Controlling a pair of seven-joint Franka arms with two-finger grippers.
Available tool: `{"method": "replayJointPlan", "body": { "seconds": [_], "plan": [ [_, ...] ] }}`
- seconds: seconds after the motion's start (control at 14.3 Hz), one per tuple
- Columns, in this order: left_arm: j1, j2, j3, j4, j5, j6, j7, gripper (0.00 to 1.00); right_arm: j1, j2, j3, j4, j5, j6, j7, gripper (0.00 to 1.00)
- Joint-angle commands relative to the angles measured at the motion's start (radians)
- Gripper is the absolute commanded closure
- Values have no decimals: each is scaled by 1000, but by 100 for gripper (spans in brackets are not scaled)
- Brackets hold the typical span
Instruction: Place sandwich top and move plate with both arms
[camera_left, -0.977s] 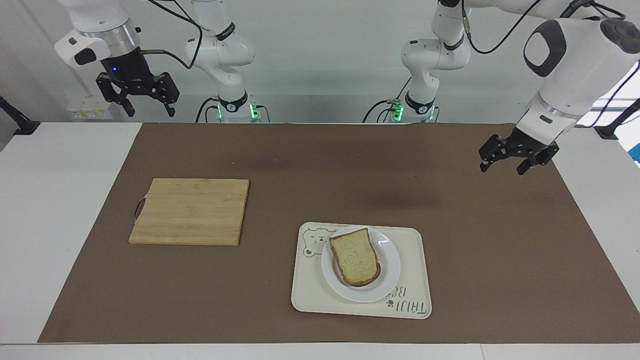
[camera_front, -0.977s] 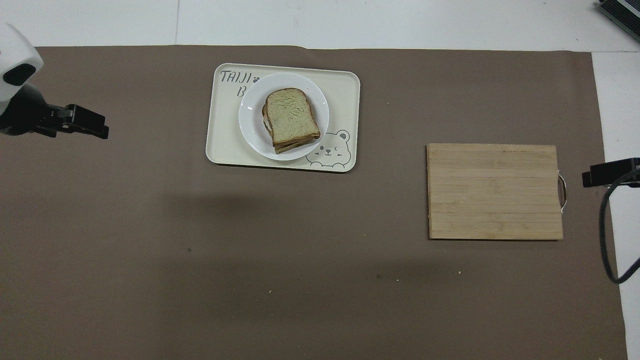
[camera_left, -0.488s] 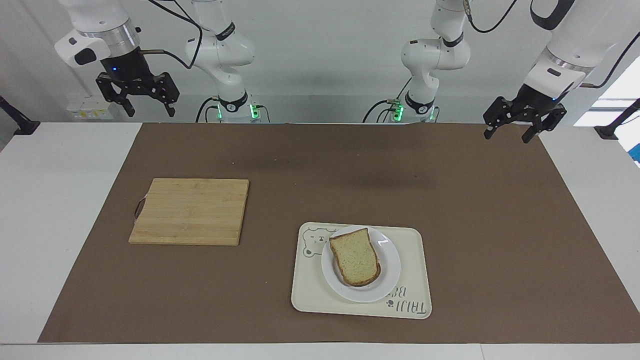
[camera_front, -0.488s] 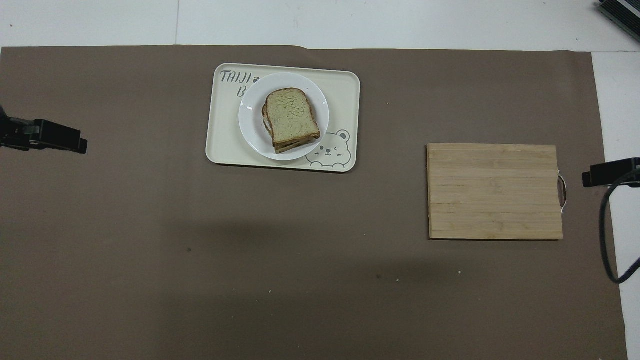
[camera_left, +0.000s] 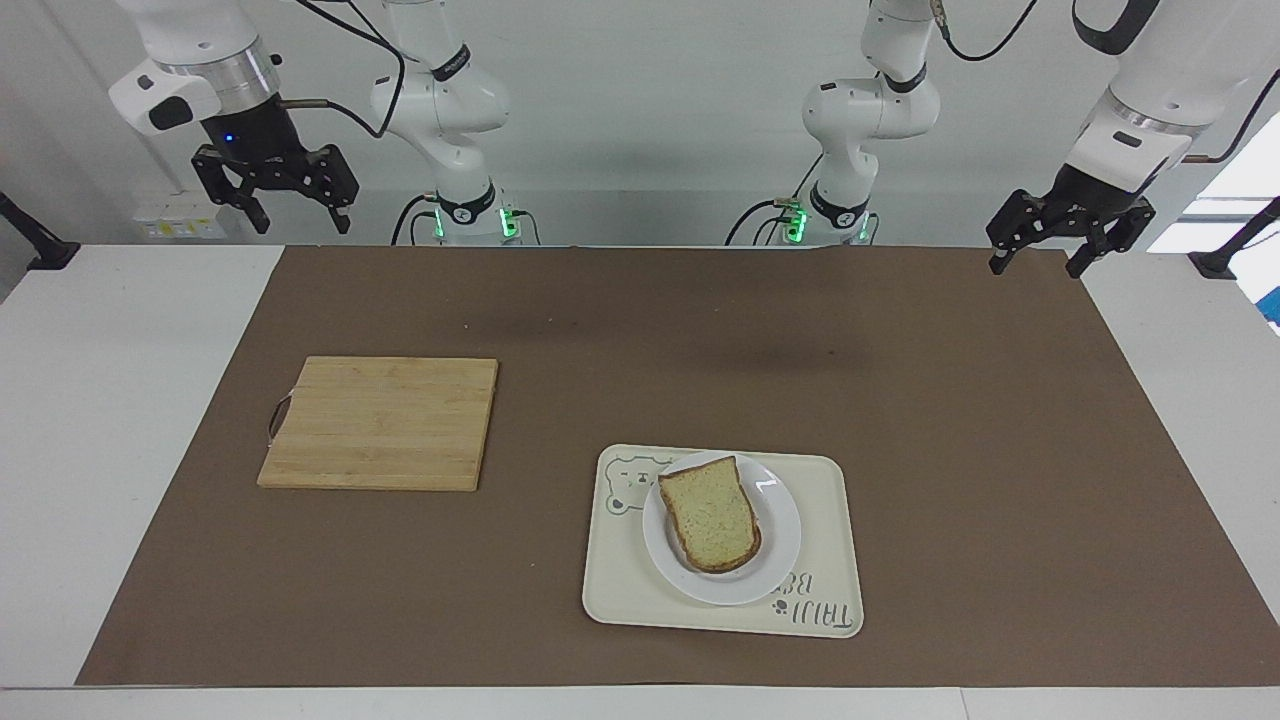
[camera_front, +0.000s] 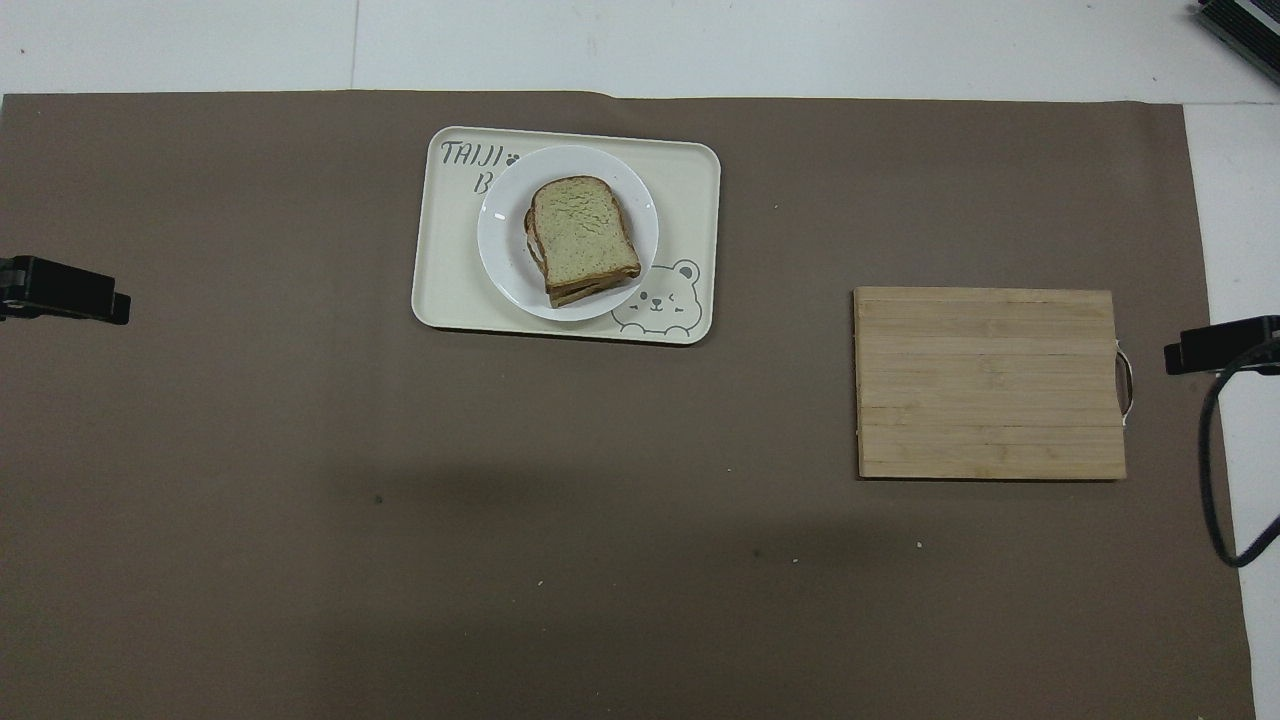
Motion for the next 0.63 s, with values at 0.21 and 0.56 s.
{"method": "replayJointPlan", "body": {
  "seconds": [0.21,0.56],
  "plan": [
    [25,-21,-14,-22,14,-3,-6,0,-3,-9,0,-8,1,6,-18,0],
    [28,-21,-14,-22,14,-20,-11,0,-3,-9,0,-8,1,6,-18,0]
  ]
}}
